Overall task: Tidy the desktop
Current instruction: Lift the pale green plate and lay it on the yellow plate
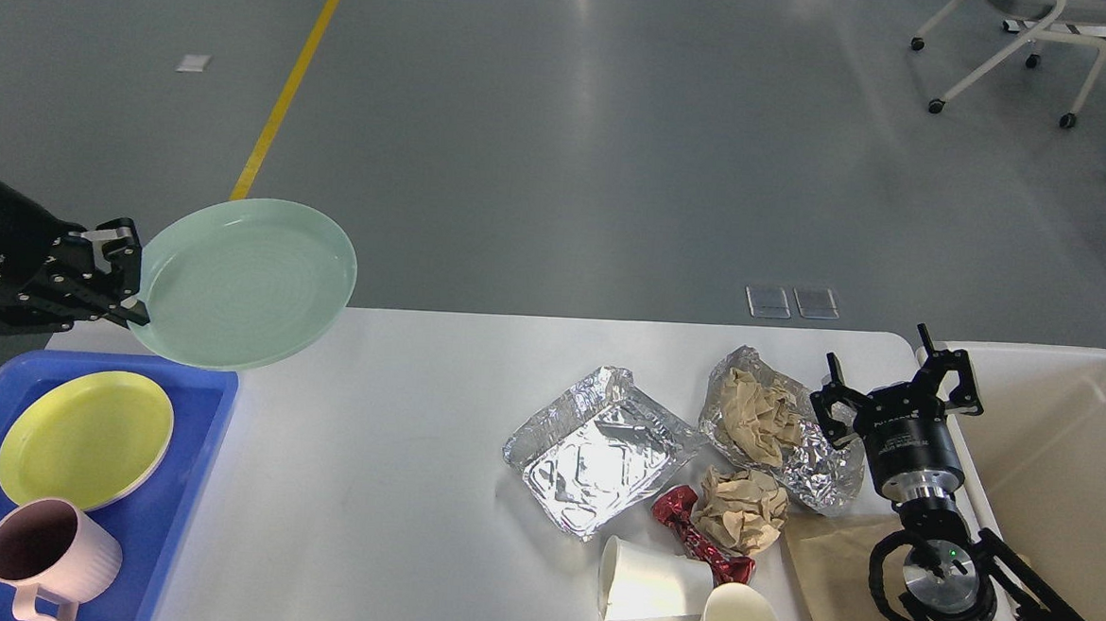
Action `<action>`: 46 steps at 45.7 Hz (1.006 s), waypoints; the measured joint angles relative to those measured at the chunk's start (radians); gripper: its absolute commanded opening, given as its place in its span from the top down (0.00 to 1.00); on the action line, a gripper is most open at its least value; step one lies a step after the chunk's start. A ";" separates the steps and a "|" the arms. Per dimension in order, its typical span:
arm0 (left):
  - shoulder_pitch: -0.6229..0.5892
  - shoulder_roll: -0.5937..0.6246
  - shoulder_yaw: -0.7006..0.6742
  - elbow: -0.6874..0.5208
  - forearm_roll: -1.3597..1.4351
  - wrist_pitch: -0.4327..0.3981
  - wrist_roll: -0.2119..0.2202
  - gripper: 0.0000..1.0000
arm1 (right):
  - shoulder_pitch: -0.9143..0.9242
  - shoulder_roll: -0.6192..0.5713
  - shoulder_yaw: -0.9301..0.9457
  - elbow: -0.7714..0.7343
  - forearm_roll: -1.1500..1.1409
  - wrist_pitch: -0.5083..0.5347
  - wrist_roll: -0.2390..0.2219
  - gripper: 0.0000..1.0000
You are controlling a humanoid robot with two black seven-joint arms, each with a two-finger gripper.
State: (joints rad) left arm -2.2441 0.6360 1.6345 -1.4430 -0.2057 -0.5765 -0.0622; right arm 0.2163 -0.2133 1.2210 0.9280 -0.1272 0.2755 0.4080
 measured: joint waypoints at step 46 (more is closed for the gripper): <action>1.308 0.097 -0.745 1.118 0.094 -0.053 0.016 1.00 | 0.000 0.000 0.000 0.000 0.000 -0.001 0.000 0.00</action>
State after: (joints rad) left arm -0.9358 0.7331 0.8897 -0.3253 -0.1116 -0.6294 -0.0460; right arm 0.2163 -0.2132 1.2210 0.9281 -0.1273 0.2748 0.4080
